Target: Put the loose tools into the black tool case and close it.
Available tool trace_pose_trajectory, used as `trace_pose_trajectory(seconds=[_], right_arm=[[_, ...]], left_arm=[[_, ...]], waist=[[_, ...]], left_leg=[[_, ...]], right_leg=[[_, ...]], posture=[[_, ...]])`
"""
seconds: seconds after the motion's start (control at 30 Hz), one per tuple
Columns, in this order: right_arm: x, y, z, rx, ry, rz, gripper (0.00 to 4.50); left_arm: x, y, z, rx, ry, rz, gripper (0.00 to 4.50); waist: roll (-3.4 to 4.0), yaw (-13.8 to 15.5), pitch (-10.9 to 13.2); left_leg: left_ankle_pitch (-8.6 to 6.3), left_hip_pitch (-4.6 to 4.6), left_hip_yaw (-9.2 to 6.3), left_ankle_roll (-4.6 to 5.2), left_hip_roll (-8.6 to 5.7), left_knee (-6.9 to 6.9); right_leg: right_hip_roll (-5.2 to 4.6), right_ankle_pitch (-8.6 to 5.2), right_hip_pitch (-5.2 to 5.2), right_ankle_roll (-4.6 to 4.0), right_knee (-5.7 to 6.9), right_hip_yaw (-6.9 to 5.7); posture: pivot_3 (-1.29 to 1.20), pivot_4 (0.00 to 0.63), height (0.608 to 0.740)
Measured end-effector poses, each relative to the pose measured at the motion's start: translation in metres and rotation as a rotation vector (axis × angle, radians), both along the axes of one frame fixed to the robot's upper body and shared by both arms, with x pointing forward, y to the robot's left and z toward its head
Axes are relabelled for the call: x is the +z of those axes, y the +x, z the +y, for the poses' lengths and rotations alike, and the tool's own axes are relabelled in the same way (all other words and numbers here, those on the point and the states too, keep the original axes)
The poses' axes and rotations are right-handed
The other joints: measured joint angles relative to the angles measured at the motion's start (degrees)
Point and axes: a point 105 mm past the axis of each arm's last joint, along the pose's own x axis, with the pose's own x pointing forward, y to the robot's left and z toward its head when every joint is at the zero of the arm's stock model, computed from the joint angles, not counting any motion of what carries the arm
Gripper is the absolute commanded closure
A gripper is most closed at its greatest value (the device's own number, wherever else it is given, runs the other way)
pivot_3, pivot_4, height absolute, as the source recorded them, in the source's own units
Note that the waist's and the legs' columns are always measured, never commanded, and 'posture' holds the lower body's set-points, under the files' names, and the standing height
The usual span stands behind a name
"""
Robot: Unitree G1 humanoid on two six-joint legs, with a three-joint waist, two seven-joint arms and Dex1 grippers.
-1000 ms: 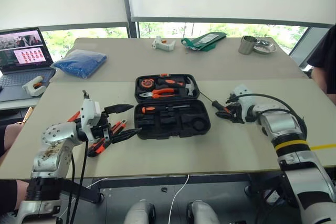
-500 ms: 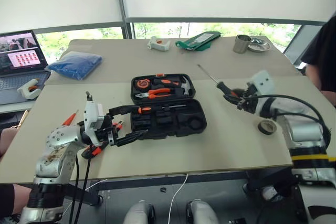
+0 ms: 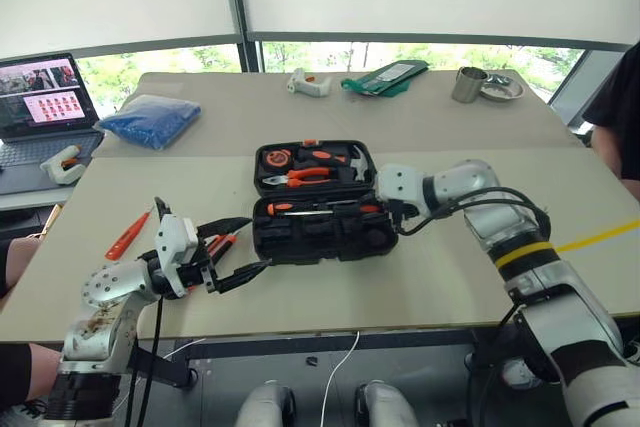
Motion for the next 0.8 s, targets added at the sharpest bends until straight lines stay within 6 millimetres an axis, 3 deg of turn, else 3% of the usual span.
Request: trace_pose_trajectory(seconds=[0.17,0.47,0.8], right_arm=[[-0.008,0.005,-0.011,-0.018,-0.031,0.004,3.46],[-0.008,0.011,0.006,0.049,-0.055,-0.02,3.46],[-0.01,0.02,0.007,0.008,-0.053,-0.005,3.46]], left_arm=[[0.01,-0.005,-0.008,-0.009,0.004,-0.046,0.0],[0.01,-0.003,-0.007,0.006,-0.001,-0.045,0.0],[0.009,-0.001,-0.005,0.02,-0.003,-0.037,0.0]], waist=[[0.0,-0.2,0.0],[0.0,-0.5,0.0],[0.01,-0.3,0.0]], left_leg=[[0.02,0.06,-0.01,-0.05,0.01,0.0],[0.1,0.17,0.0,-0.16,0.09,-0.02],[0.1,0.17,-0.01,-0.16,0.1,-0.03]], right_leg=[[0.0,-0.03,0.01,-0.05,0.09,0.0],[0.08,-0.07,0.01,-0.13,0.23,0.0],[0.07,-0.07,0.02,-0.13,0.23,0.0]], posture=[[0.0,0.15,0.74],[0.0,0.15,0.74],[0.0,0.15,0.74]])
